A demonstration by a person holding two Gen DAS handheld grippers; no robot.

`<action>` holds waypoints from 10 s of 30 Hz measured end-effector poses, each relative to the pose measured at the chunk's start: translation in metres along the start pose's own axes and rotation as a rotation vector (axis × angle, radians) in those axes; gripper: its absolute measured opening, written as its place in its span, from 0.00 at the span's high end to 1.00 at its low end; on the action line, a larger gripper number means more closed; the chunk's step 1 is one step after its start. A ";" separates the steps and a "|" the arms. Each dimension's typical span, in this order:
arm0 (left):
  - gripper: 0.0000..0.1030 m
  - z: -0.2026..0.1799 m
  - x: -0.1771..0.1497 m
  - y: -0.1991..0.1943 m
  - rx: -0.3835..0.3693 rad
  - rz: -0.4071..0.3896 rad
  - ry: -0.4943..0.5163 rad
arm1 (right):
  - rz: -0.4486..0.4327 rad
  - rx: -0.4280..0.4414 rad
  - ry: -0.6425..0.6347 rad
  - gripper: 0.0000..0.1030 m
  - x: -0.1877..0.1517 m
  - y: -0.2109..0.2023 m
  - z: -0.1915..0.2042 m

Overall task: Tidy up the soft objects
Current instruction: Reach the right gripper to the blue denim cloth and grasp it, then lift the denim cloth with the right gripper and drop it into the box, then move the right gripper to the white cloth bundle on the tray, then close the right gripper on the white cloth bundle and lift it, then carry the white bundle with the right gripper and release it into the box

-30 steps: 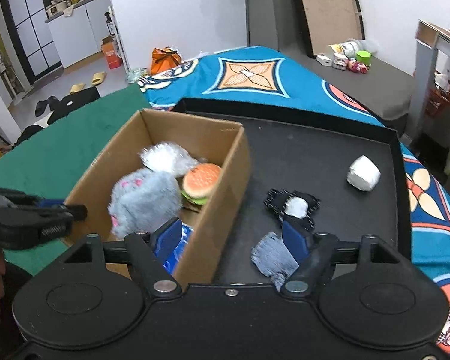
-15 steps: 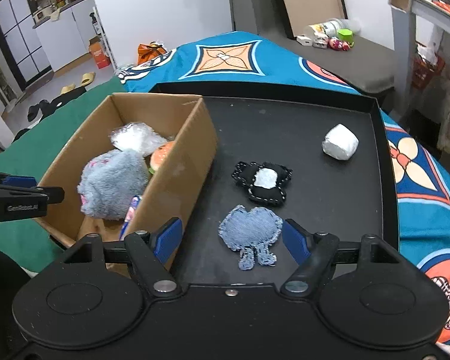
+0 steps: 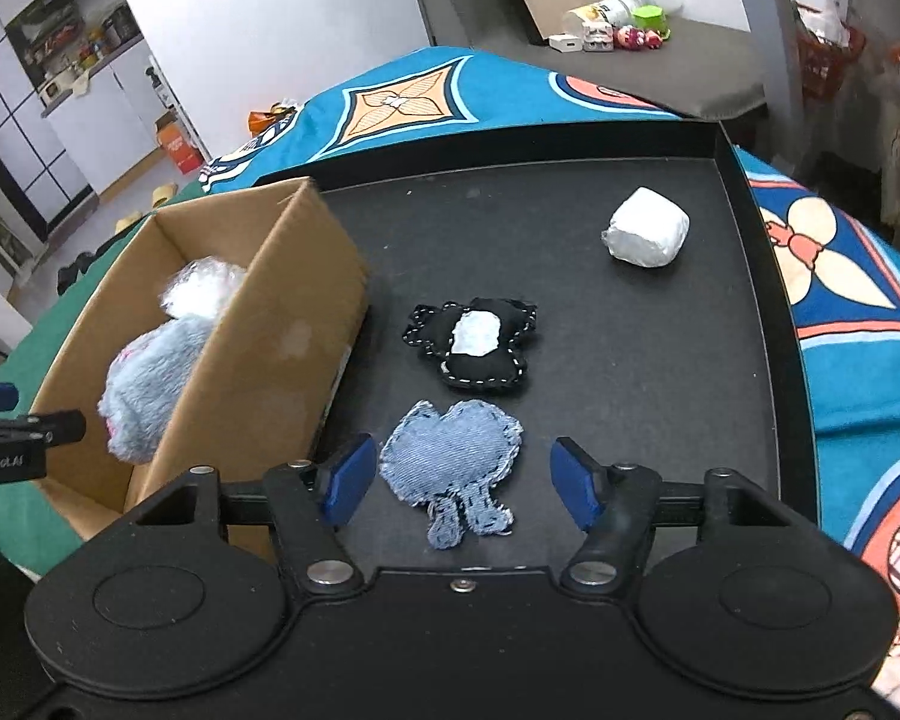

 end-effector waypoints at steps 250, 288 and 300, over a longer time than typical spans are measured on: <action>0.16 0.002 0.009 -0.012 0.041 -0.016 -0.032 | -0.149 0.003 -0.160 0.53 0.077 -0.044 -0.018; 0.87 0.015 -0.012 0.006 -0.194 0.067 -0.148 | -0.057 0.175 -0.201 0.34 0.051 -0.036 0.121; 0.86 0.015 -0.010 0.001 -0.179 0.053 -0.141 | -0.071 0.088 -0.169 0.34 0.061 -0.043 0.073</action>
Point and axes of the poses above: each gripper's, at about its wrist camera, not at the fingertips, and y roughly the way its jaws point, z to its left, x to its top, the point moved 8 cm from there along y, roughly the way its jaws point, and after that the axes turned 5 degrees about x, right-handed, at the moved point
